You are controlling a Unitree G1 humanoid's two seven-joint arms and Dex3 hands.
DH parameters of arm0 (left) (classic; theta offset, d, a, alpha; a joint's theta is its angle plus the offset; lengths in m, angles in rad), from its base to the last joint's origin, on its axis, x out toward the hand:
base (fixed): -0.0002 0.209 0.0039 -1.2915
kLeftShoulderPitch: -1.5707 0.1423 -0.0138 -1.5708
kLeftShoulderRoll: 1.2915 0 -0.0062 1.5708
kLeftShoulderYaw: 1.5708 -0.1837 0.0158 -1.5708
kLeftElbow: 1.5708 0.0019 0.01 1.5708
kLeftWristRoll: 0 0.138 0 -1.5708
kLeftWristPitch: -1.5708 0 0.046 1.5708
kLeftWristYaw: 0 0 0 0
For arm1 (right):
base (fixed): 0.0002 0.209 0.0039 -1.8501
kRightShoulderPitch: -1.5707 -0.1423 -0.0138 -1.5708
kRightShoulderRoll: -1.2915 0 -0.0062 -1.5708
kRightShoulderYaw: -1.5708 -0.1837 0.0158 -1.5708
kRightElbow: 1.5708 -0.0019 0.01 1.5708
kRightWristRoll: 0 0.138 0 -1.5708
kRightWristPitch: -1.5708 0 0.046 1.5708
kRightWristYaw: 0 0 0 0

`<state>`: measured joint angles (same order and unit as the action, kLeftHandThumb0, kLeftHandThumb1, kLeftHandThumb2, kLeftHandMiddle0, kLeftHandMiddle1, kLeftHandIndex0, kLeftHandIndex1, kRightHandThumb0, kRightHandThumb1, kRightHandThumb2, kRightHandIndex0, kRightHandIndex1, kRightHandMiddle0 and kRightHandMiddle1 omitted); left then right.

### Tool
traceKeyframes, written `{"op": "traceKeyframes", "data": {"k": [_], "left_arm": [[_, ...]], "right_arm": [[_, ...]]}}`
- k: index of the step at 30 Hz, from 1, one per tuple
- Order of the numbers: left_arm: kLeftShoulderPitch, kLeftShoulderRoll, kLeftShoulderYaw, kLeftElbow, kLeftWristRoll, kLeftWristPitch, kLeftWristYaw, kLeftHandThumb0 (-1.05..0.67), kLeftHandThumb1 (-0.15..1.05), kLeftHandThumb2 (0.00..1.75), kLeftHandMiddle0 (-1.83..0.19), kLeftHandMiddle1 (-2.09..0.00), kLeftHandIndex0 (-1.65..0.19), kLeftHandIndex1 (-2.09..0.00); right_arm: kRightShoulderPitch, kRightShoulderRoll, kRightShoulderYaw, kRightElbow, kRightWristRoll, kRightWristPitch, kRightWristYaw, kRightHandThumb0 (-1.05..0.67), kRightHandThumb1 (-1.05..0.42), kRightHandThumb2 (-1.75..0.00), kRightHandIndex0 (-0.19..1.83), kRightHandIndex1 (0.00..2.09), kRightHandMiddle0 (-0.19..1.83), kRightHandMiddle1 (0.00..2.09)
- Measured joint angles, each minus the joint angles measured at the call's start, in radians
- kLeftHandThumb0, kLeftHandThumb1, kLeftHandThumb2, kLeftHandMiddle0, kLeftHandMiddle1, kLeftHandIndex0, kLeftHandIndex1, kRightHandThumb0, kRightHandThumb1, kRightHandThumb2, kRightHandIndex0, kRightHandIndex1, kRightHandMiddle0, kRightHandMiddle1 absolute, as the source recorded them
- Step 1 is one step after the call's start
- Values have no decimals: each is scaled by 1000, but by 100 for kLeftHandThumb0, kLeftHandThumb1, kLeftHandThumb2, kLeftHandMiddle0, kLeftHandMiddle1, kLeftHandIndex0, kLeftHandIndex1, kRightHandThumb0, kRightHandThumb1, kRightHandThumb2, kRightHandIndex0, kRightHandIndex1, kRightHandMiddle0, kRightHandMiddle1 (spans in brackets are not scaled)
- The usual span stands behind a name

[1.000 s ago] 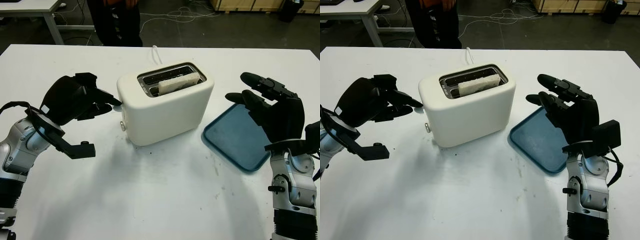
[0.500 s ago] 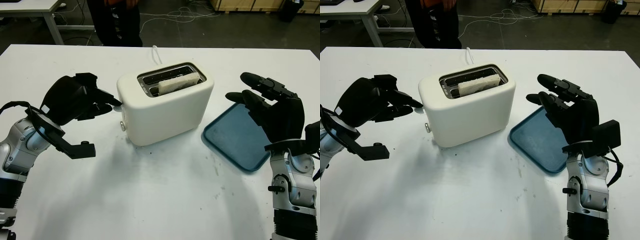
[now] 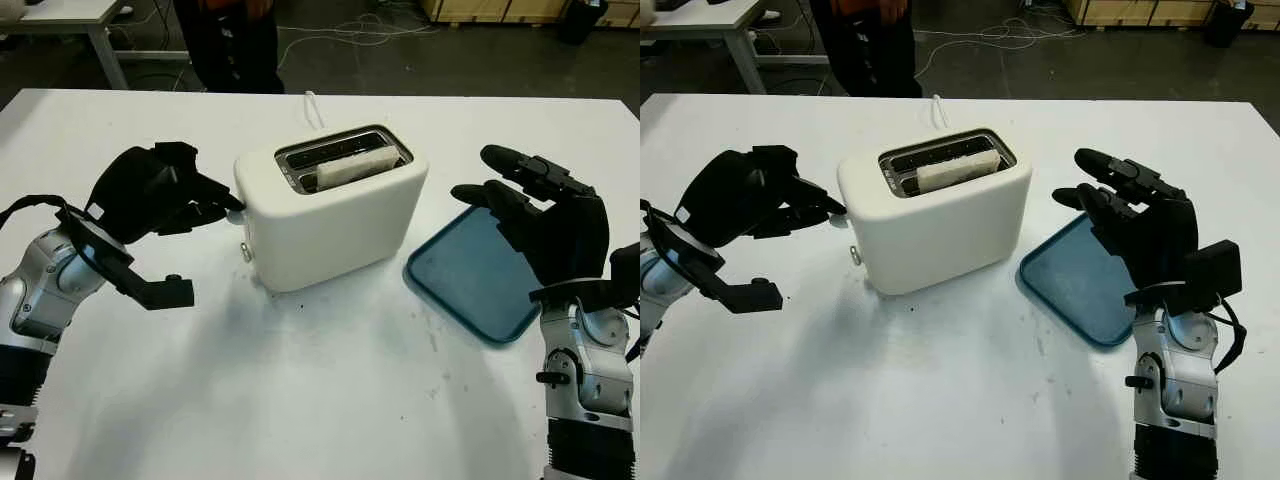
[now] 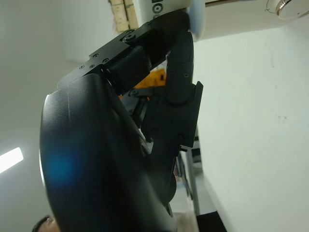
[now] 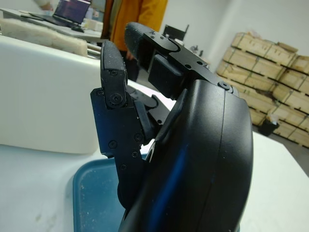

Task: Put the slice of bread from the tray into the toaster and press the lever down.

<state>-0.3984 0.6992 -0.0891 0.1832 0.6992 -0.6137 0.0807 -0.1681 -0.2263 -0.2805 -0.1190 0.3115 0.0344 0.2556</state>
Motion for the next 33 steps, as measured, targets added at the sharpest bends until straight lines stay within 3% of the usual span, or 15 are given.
{"op": "traceKeyframes", "data": {"k": [1,4,7,9,13,24,33], "left_arm": [[-4,-8,-23,23,44,-7,64,-25,90,5,-77,-119,-109,-20],[-16,-75,-128,198,150,-17,256,-27,90,2,-72,-138,-107,-26],[-19,-162,-155,345,132,-15,425,-29,92,19,-66,-147,-97,-37],[-10,-216,-160,423,101,-15,516,-28,92,22,-62,-152,-82,-59],[44,-306,-173,516,3,-30,638,-28,92,23,-61,-161,-77,-69],[52,-324,-206,560,-62,-54,661,-25,92,19,-60,-163,-77,-69],[53,-309,-218,544,-69,-33,661,-25,92,16,-65,-139,-78,-69]], "right_arm": [[2,1,0,-4,0,0,-2,-35,-92,-18,88,52,99,1],[6,6,12,-11,-11,0,-18,-37,-92,-17,87,51,98,0],[13,13,17,-12,-12,0,-25,-36,-92,-17,89,51,99,0],[13,13,16,-12,-11,0,-19,-37,-92,-17,90,52,100,1],[14,13,12,-3,-11,0,-11,-40,-92,-16,90,50,100,1],[14,13,17,11,-12,0,-11,-39,-92,-16,89,51,99,0],[14,13,17,12,-12,0,-12,-40,-92,-16,88,52,99,0]]}}
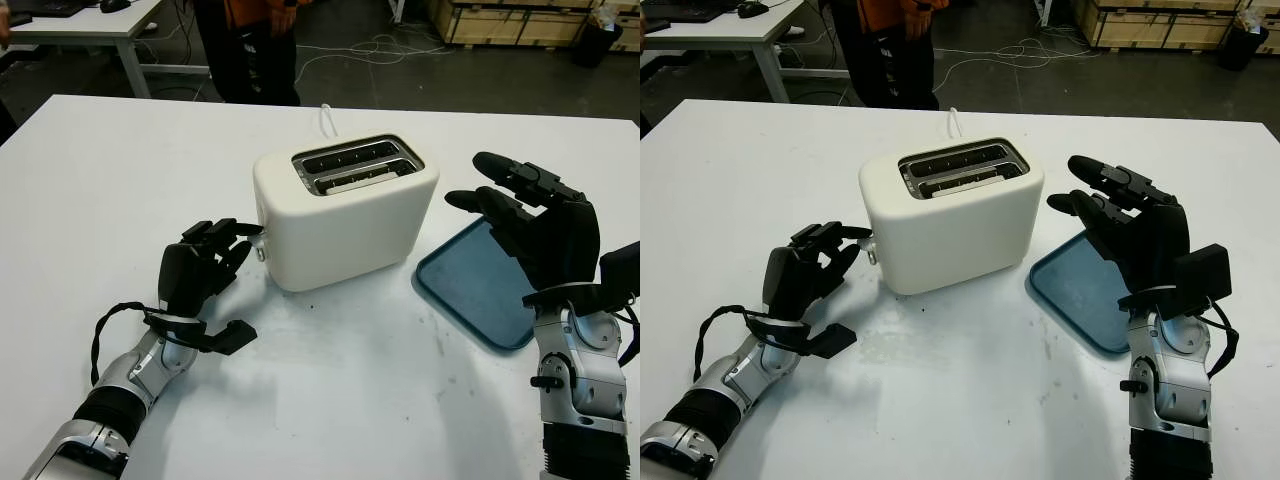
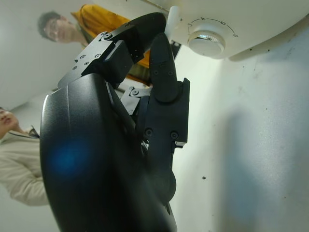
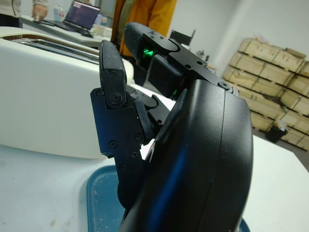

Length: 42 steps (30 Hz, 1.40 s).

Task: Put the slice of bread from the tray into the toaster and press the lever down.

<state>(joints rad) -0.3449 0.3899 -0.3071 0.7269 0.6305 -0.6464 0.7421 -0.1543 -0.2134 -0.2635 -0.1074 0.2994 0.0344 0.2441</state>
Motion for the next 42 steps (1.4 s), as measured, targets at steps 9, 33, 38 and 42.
{"op": "traceKeyframes", "data": {"k": [9,33,38,42], "left_arm": [[6,78,-58,-69,-2,12,-12,-43,92,42,-59,-155,-72,-105],[-7,210,-52,-515,-95,502,-593,-38,92,47,-58,-118,-68,-107],[-22,213,-55,-603,-94,605,-718,-37,92,46,-62,-101,-76,-84],[-31,211,-56,-638,-94,668,-781,-38,92,41,-70,-102,-82,-80]], "right_arm": [[0,0,1,0,0,0,-3,-42,-92,-15,88,53,99,0],[1,0,5,0,-2,0,-9,-43,-92,-14,87,52,100,0],[1,0,5,0,-4,0,-10,-44,-92,-13,89,52,101,1],[1,0,6,0,-10,0,-11,-45,-92,-12,90,50,102,1]]}}
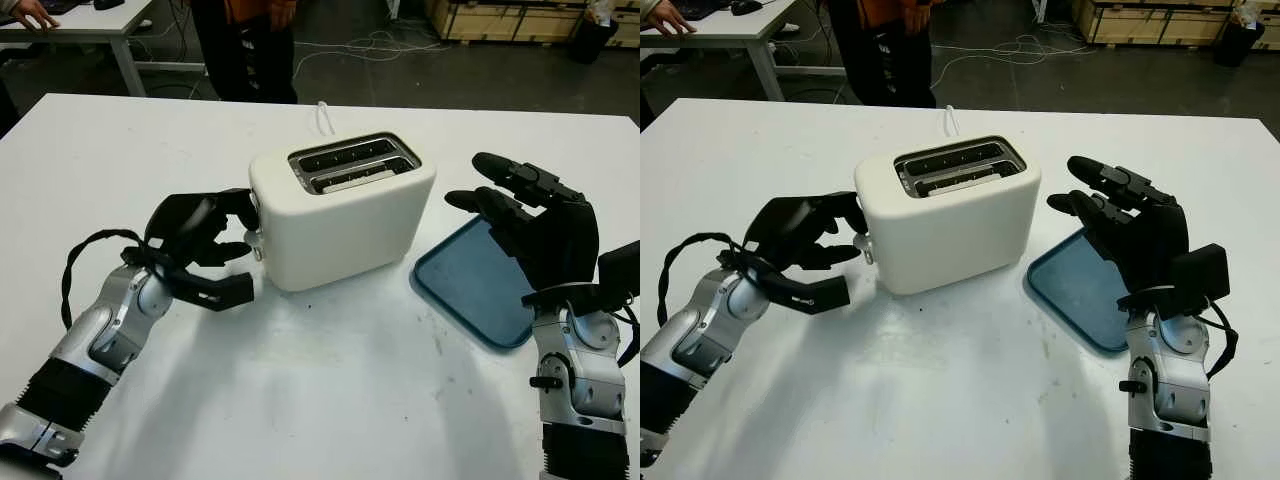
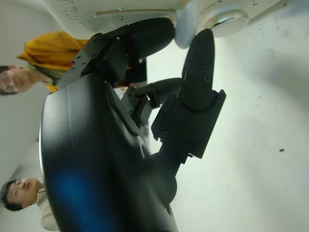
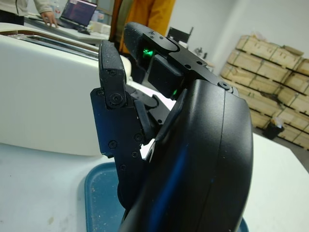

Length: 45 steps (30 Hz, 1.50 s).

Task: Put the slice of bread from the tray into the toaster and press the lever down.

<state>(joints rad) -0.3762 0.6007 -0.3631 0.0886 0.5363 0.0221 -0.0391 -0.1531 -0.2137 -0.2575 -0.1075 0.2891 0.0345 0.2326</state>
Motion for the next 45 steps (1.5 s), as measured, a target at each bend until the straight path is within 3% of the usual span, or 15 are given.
{"op": "traceKeyframes", "data": {"k": [6,8,10,16,22,27,37,42,45], "left_arm": [[-26,-8,-7,-2,1,53,-66,-38,92,41,-69,-115,-77,-97],[-28,-5,-9,-6,2,58,-74,-39,92,36,-68,-142,-73,-127],[-27,1,-10,-9,3,54,-76,-38,92,31,-70,-152,-70,-143],[10,59,-7,26,-33,-112,-71,-42,92,38,-65,-174,-66,-165],[88,77,66,84,-113,-356,-23,-43,92,45,-68,-172,-63,-162],[116,81,141,87,-132,-423,-39,-41,92,47,-66,-170,-58,-161],[132,83,222,15,-138,-444,-126,-39,92,41,-64,-170,-63,-155],[151,88,262,-23,-121,-440,-137,-45,92,40,-64,-152,-63,-128],[174,104,323,-75,-117,-391,-143,-56,92,32,-62,-133,-63,-103]], "right_arm": [[0,0,1,0,-1,0,-7,-43,-92,-12,91,48,101,1],[0,0,1,0,-1,0,-7,-43,-92,-12,91,47,102,1],[0,-1,1,0,-1,0,-7,-43,-92,-11,92,47,102,1],[0,-6,1,-5,-18,0,-8,-43,-92,-11,94,46,103,1],[1,-8,1,-4,-33,0,-8,-44,-92,-10,94,44,103,0],[1,-8,0,-4,-33,0,-7,-43,-92,-10,96,43,103,0],[2,-7,0,-3,-33,-8,-7,-43,-92,-11,96,40,102,0],[2,-8,-1,-3,-33,-9,-6,-43,-92,-11,96,39,101,0],[2,-25,-1,-3,-49,-9,-6,-45,-92,-10,93,38,99,0]]}}
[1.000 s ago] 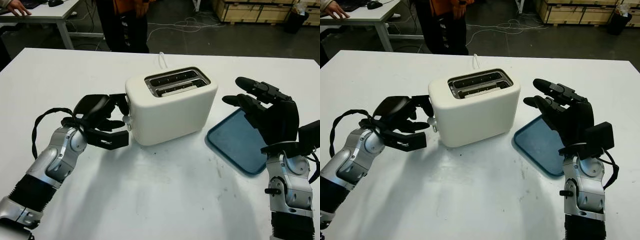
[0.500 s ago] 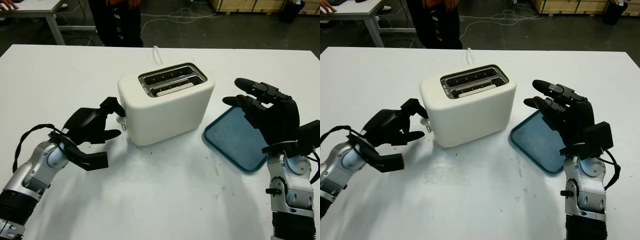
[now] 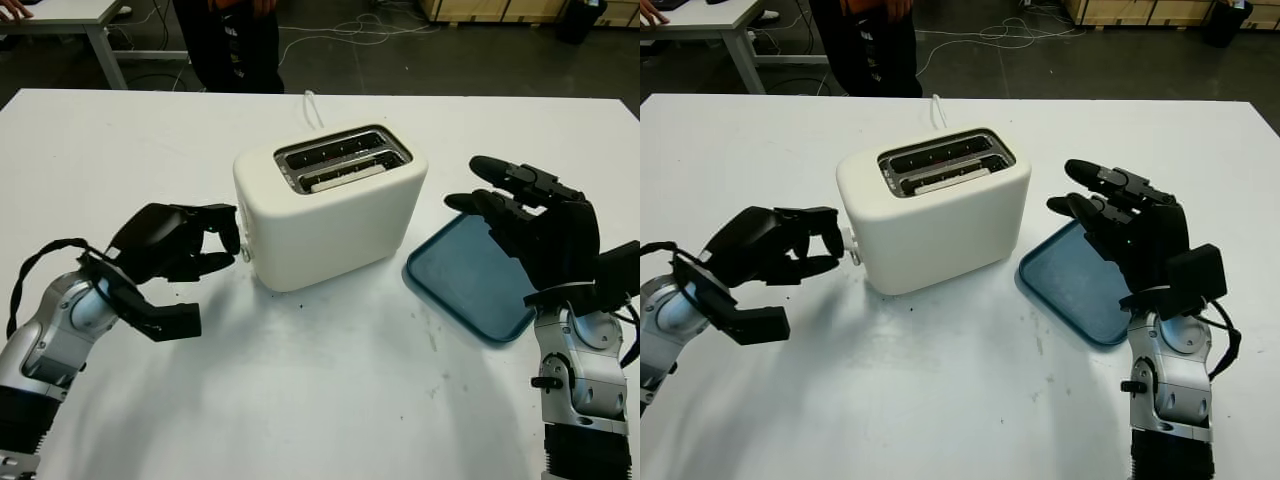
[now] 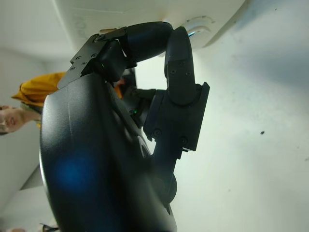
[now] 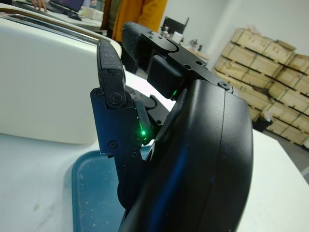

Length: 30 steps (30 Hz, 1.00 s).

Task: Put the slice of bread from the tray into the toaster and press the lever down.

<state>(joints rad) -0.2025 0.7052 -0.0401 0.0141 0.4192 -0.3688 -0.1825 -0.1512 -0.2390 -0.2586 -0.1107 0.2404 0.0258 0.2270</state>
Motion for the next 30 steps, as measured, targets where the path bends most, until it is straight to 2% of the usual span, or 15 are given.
{"op": "traceKeyframes", "data": {"k": [4,7,10,13,18,26,30], "left_arm": [[34,9,82,-68,29,91,3,-62,92,21,-67,-102,-69,-63],[51,3,122,-102,29,129,15,-63,92,17,-62,-97,-67,-50],[51,-32,154,-100,26,143,64,-63,92,14,-56,-99,-65,-41],[40,-72,169,-82,11,148,100,-63,92,15,-50,-105,-65,-37],[10,-78,194,-81,-5,195,103,-65,92,15,-51,-102,-68,-35],[-58,-42,192,-52,-4,226,50,-68,92,11,-56,-99,-75,-32],[-93,-17,186,-51,-2,250,8,-69,92,8,-58,-97,-77,-30]], "right_arm": [[-2,-54,0,0,-15,1,26,-46,-92,-10,88,37,93,0],[-4,-120,6,0,-37,7,66,-51,-92,-11,85,35,88,0],[-17,-180,11,-1,-66,34,82,-56,-91,-3,79,27,83,0],[-36,-225,12,0,-87,63,91,-56,-87,0,78,22,80,0],[-62,-289,10,7,-122,110,94,-57,-84,0,81,18,79,0],[-136,-342,0,99,-156,108,112,-50,-79,0,86,12,80,0],[-173,-372,16,115,-207,108,111,-53,-79,0,87,9,79,0]]}}
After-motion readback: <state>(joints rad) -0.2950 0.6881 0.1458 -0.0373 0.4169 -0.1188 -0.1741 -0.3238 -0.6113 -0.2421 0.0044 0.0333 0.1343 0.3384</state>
